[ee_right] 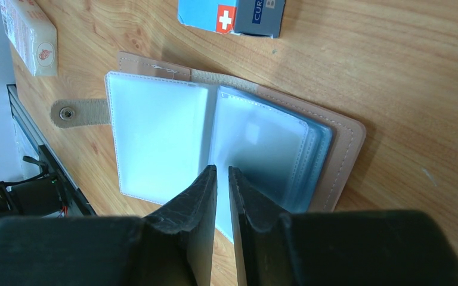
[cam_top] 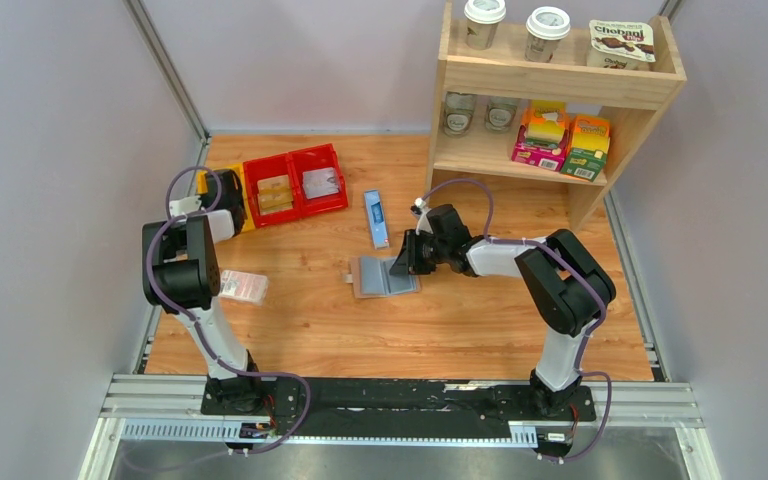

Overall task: Take the credit cards out of the card holder
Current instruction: Place the credit card in the storage box, then remove the credit card from the card holder.

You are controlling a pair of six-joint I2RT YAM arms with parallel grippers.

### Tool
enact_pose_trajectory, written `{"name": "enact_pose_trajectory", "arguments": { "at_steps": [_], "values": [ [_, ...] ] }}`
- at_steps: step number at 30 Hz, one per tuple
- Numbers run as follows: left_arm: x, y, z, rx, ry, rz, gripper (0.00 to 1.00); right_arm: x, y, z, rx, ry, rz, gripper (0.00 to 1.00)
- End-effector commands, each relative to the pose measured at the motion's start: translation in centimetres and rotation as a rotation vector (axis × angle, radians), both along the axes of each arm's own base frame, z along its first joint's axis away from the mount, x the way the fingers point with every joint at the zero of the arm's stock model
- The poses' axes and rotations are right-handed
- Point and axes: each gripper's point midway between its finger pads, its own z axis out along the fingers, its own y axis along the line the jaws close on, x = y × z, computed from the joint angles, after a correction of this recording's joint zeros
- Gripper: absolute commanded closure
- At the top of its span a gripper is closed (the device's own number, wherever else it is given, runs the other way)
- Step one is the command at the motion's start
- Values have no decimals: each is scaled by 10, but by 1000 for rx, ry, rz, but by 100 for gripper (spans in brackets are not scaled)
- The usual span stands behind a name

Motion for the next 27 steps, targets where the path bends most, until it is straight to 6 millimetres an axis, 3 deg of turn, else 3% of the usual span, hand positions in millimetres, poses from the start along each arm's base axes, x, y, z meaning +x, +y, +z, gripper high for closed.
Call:
{"name": "enact_pose_trajectory", "arguments": {
  "at_steps": [1, 5, 11, 16, 17, 18, 21, 25, 27],
  "values": [
    [-6, 2, 4, -12, -14, 17, 75, -1, -19, -21, -83, 19, -29, 79],
    [-12, 1, 14, -3, -23, 10, 68, -1, -18, -20, -80, 15, -29, 79],
    [-16, -14, 28, -31, -55, -62, 64, 1, -17, -15, -73, 3, -30, 78],
    [-29, -30, 60, -9, -83, -152, 63, 2, -15, -8, -62, -14, -20, 78],
    [-35, -35, 59, 7, -47, -193, 63, 2, -15, -8, -64, -17, -19, 78],
    [-38, -39, 76, 28, -66, -222, 63, 2, -15, -7, -65, -17, -20, 78],
    [-51, -67, 94, 149, 13, -405, 63, 3, -15, -5, -64, -24, -17, 75],
    [-63, -141, 128, 325, -3, -771, 64, 7, -15, 2, -70, -46, -14, 74],
    [-74, -179, 132, 382, -8, -945, 65, 8, -14, 7, -67, -53, -11, 72]
  ]
}}
